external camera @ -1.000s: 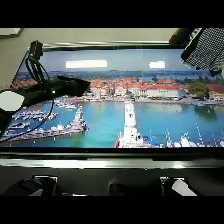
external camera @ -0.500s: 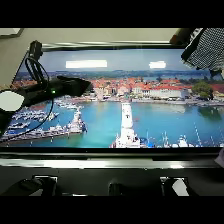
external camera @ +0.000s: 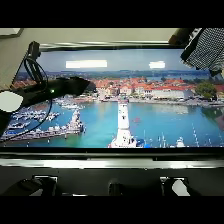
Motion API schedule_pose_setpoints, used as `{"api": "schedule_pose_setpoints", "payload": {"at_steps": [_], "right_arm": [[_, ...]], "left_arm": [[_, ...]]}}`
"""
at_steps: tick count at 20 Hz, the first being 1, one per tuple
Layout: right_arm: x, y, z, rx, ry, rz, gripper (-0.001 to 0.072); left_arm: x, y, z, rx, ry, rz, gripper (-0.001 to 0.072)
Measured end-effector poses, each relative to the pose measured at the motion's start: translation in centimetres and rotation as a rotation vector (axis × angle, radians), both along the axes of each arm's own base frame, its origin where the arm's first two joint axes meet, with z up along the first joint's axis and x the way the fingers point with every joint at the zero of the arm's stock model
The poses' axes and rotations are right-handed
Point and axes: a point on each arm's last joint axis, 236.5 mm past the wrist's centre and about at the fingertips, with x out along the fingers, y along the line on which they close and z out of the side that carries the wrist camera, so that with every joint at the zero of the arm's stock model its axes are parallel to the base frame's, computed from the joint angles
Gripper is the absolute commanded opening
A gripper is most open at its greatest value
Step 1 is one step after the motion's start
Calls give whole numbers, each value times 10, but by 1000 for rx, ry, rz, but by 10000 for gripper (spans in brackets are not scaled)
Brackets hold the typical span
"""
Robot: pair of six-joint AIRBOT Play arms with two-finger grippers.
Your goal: Fold the clothes and pants, and hang the long-sleeved shirts on hangers.
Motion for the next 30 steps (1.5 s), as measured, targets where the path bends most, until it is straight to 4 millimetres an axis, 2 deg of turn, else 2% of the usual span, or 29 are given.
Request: {"api": "schedule_pose_setpoints", "payload": {"at_steps": [2,3,5,7,8,9,11,12,13,15,18,23,26,30], "right_arm": [[39,40,-75,8,248,165,483],[49,62,-107,-4,353,230,483],[57,110,-168,-55,540,357,483],[49,153,-222,-119,701,464,482],[41,171,-244,-147,758,511,480],[31,186,-269,-175,825,553,444],[12,203,-315,-211,936,606,220],[3,208,-336,-217,985,626,74],[-6,213,-358,-217,1038,645,31],[-22,218,-391,-212,1113,670,31],[-36,222,-420,-199,1177,691,31],[-48,223,-434,-191,1226,703,31],[-51,222,-436,-190,1238,705,31],[-52,222,-437,-187,1244,704,31]], "left_arm": [[-10,1,-4,23,29,-18,706],[-16,3,-8,43,49,-28,706],[-31,11,-21,117,100,-49,705],[-44,26,-34,206,144,-51,689],[-49,34,-38,251,152,-48,584],[-53,44,-40,292,156,-36,432],[-56,63,-40,372,141,-8,87],[-57,72,-40,409,134,9,27],[-58,82,-40,448,126,23,27],[-57,102,-42,506,119,64,27],[-54,137,-50,549,151,154,29],[-48,191,-61,570,212,299,30],[-47,207,-63,571,229,342,29],[-47,214,-63,572,235,361,30]]}}
